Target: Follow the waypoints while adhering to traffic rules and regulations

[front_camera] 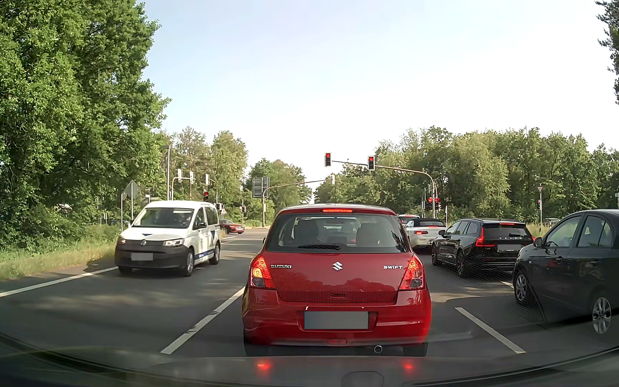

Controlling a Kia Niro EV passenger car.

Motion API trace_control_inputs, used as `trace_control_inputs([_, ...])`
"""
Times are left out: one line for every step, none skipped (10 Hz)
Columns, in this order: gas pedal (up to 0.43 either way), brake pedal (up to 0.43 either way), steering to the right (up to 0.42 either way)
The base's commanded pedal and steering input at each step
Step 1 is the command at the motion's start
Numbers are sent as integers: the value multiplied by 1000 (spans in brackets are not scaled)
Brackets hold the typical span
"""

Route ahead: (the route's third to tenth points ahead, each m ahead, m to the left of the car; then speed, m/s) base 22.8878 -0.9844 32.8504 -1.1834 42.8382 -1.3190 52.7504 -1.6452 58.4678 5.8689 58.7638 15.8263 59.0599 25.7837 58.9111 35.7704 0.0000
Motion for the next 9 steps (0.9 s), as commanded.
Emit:
trace_control_inputs([0,268,0])
trace_control_inputs([0,268,0])
trace_control_inputs([0,268,0])
trace_control_inputs([0,268,0])
trace_control_inputs([0,268,0])
trace_control_inputs([0,268,0])
trace_control_inputs([0,268,0])
trace_control_inputs([0,268,0])
trace_control_inputs([0,268,0])
